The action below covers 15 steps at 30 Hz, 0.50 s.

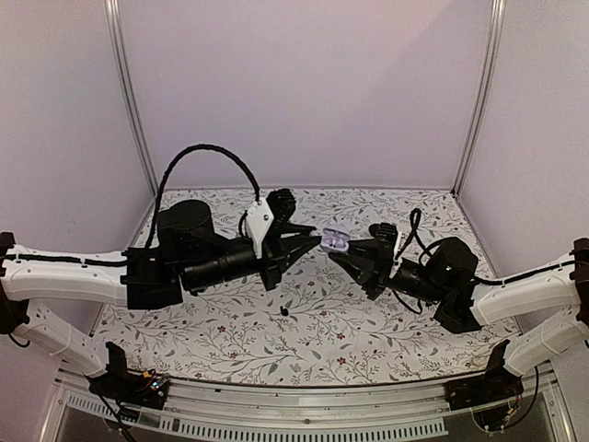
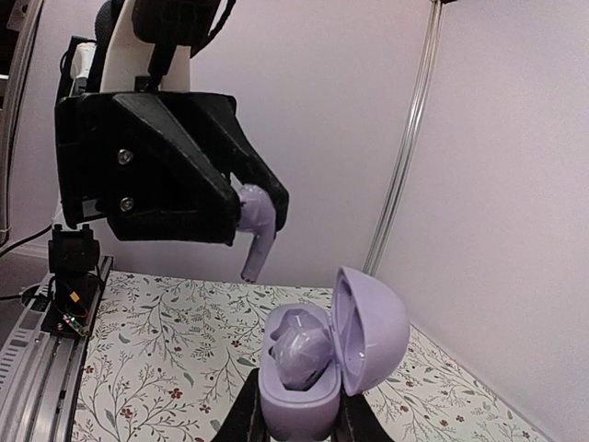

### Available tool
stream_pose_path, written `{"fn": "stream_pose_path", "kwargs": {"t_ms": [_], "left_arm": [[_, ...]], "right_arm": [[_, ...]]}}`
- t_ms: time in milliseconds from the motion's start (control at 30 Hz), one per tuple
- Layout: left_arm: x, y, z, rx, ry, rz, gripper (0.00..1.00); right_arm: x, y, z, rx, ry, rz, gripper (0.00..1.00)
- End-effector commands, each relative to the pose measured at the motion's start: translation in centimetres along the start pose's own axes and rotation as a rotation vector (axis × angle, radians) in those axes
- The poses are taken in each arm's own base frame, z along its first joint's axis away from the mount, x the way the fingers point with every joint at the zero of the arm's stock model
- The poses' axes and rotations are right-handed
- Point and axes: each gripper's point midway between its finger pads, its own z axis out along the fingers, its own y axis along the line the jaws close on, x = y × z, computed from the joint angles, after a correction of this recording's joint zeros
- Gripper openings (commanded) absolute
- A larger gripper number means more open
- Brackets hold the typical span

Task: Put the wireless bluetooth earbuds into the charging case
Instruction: Insert the left earbud into the left side groove of the charging case.

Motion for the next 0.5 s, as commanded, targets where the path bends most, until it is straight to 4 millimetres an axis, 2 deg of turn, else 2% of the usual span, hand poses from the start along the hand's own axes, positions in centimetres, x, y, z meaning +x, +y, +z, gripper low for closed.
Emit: {"fn": "stream_pose_path", "kwargs": {"t_ms": [0,167,467], "left_arm": [[-1.3,-1.4,-0.3,0.091,-0.065,0.012,0.01],[-1.4,-2.0,-0.3,0.12,-0.08,0.017,0.01],[-0.9,-2.1,0.3,0.123,-0.068,0.027,0.01]], "right_arm": [[-0.6,0.7,-0.5,-0.034,-0.042,-0.077,0.0],[-0.4,1.4,-0.6,-0.046,-0.045,-0.17,0.0],[-0.9,1.9,-0.7,-0.063,-0.069,-0.206,0.0]]}}
